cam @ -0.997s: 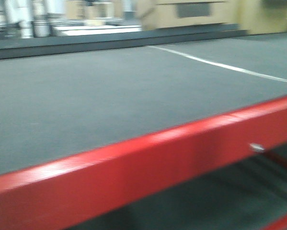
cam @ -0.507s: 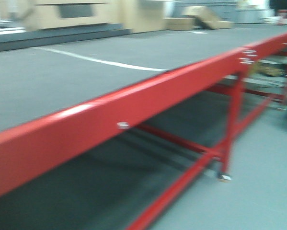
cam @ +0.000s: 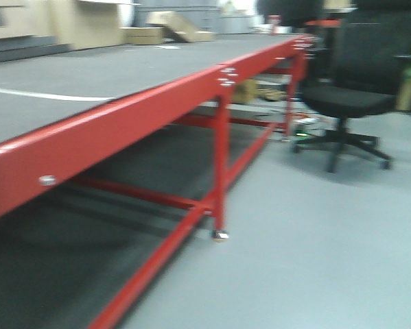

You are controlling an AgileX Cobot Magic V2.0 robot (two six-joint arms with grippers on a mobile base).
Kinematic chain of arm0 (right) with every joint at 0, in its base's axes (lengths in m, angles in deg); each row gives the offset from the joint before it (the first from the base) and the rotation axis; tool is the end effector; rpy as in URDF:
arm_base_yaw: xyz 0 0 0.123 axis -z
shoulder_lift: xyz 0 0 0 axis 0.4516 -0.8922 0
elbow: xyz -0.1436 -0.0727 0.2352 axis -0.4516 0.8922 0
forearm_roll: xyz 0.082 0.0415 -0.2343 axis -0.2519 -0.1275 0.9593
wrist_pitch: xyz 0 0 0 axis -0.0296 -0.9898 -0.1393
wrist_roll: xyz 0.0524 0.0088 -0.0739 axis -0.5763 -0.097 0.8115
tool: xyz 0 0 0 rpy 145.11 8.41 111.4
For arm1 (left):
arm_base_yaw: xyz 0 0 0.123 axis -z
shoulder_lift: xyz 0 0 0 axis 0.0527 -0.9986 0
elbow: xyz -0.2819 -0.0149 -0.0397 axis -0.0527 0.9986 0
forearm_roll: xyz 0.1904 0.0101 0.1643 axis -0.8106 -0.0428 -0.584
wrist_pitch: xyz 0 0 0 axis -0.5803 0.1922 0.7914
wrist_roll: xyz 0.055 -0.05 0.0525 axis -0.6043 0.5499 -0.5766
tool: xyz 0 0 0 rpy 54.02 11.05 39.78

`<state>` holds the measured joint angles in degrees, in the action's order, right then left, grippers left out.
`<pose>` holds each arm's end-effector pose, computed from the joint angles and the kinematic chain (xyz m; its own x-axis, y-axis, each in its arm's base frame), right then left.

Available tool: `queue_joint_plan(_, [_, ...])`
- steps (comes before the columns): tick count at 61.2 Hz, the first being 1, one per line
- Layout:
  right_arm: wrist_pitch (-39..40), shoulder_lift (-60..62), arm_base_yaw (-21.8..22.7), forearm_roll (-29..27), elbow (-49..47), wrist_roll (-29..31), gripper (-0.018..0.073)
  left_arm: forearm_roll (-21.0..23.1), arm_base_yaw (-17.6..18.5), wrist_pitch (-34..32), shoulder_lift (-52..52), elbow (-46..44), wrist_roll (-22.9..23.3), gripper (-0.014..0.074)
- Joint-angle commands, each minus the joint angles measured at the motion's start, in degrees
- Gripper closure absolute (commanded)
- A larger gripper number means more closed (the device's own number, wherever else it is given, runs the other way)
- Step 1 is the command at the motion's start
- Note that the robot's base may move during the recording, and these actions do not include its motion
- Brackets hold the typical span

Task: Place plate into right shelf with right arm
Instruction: 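Hold the plate in the right gripper while driving along the table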

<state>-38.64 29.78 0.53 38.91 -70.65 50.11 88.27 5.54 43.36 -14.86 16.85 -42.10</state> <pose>0.0442 0.0167 0.3942 0.1216 0.1129 -0.9861 -0.4046 0.9129 0.0547 0.0563 -0.0045 0.1924 -0.0422 0.0560 -0.9975 0.0691 0.9962 0.0530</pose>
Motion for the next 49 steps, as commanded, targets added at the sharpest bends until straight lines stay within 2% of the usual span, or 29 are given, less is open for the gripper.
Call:
queue_joint_plan(1, [5.1, -0.5, 0.1, 0.5, -1.8, 0.3, 0.0531, 0.3, 0.3, -4.8, 0.6, 0.4, 0.2, 0.0643])
queue_joint_plan(49, [5.1, -0.5, 0.1, 0.5, -1.8, 0.3, 0.0531, 0.3, 0.3, -4.8, 0.6, 0.4, 0.2, 0.0643])
